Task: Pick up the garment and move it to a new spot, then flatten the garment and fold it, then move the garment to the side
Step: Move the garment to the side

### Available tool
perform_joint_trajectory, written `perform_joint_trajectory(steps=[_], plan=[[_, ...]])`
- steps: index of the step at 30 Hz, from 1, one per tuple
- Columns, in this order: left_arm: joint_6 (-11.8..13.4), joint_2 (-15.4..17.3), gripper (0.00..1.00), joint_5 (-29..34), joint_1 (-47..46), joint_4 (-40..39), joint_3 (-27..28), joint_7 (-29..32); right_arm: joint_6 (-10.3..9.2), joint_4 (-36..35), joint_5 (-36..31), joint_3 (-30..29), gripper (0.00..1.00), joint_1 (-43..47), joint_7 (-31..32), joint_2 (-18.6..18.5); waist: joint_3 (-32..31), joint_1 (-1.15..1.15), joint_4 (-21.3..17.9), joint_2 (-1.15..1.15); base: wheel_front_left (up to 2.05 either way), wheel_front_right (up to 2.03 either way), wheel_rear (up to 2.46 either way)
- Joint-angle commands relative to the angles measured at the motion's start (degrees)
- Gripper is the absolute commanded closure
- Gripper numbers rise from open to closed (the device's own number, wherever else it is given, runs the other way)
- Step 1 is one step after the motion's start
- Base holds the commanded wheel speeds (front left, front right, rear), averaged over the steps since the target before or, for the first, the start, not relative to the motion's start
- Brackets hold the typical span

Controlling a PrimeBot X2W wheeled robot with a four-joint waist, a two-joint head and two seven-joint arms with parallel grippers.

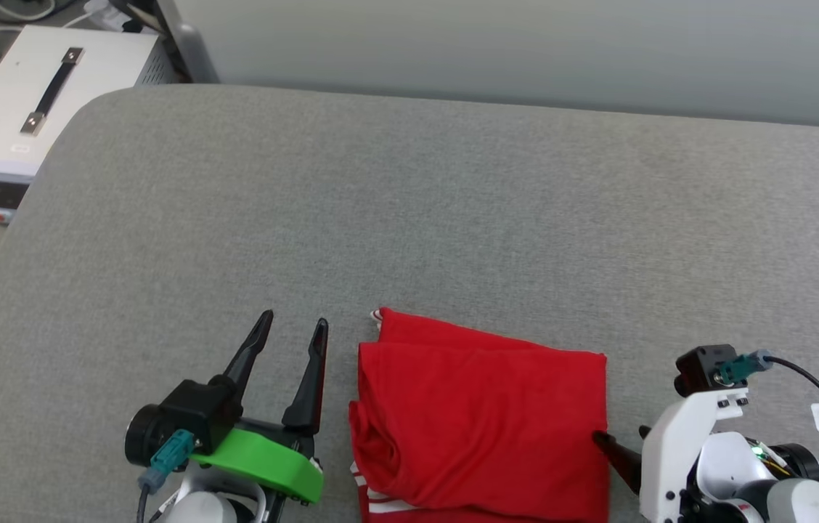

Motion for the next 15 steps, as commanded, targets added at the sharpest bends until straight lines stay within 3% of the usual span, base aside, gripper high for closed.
perform_joint_trajectory(steps=[1, 15], plan=[[-0.2, -0.3, 0.00, 0.4, -1.4, 0.2, -0.3, -0.3, -0.03, 0.8, -0.4, 0.0, 0.00, -1.5, 0.4, 0.5, 2.0, 0.00, 2.1, 0.00, 0.00, 0.00, 0.00], [-0.2, -0.8, 0.00, 0.5, -3.2, 0.4, -1.2, -0.3, -0.03, 9.4, -0.9, 1.8, 0.00, -4.3, 1.6, 1.8, 4.5, 0.00, 5.8, 0.00, 0.00, 0.00, 0.00]])
